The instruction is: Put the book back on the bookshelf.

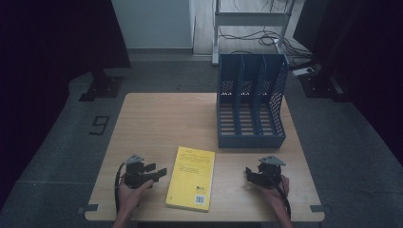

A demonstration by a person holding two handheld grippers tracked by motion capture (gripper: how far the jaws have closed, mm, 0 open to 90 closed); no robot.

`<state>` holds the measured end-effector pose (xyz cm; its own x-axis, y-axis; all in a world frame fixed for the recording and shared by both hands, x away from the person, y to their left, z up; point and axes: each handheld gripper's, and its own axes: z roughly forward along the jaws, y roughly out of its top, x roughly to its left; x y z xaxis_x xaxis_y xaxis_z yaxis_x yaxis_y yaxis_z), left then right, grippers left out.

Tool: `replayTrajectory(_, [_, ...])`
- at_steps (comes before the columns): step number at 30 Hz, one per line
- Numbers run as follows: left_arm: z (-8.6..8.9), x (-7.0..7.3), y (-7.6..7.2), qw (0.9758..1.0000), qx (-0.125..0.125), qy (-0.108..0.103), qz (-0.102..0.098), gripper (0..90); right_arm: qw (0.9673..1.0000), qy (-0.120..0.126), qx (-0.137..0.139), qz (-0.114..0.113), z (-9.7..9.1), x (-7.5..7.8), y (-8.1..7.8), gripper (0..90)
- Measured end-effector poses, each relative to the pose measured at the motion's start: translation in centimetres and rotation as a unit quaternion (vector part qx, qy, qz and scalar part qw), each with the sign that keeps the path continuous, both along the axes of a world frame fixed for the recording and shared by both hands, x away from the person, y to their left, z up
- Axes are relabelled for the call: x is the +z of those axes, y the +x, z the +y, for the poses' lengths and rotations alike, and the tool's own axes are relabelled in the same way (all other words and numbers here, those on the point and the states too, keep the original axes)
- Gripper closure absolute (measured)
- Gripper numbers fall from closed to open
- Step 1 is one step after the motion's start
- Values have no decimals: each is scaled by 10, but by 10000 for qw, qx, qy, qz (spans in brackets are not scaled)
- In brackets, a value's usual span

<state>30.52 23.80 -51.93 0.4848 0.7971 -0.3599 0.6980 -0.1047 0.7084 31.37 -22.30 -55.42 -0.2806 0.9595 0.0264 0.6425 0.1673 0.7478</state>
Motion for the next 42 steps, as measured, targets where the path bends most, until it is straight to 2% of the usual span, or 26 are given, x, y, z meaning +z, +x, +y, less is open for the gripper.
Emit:
replayTrajectory(1, [0, 0, 0, 10000, 0, 0, 0, 340, 10000, 0, 0, 0, 0, 0, 0, 191])
replayTrajectory(2, [1, 0, 0, 10000, 4, 8, 9, 340, 9999, 114, 19, -35, 1, 2, -1, 194])
replayTrajectory(5, [1, 0, 0, 10000, 8, 11, 7, 339, 9999, 72, 17, -145, 5, 4, -3, 195])
replayTrajectory(9, [0, -2, 1, 10000, -6, 27, 24, 339, 9996, 148, 90, -209, 8, 7, -4, 195])
replayTrajectory(16, [-1, -2, 1, 10000, -2, 25, 26, 339, 9985, 397, 239, -295, 16, 15, -5, 197])
replayTrajectory(26, [-1, -1, 0, 10000, -12, -5, 39, 339, 9970, 482, 468, -383, 34, 26, -7, 197])
replayTrajectory(34, [-2, -1, 0, 10000, -36, -32, 40, 339, 9935, 714, 672, -571, 58, 45, -4, 201])
replayTrajectory(38, [-4, 0, -1, 10000, -61, -33, 33, 339, 9921, 734, 777, -659, 69, 54, -4, 198])
replayTrajectory(42, [-5, -1, -1, 10000, -64, -31, 49, 339, 9907, 799, 893, -647, 78, 58, -2, 195])
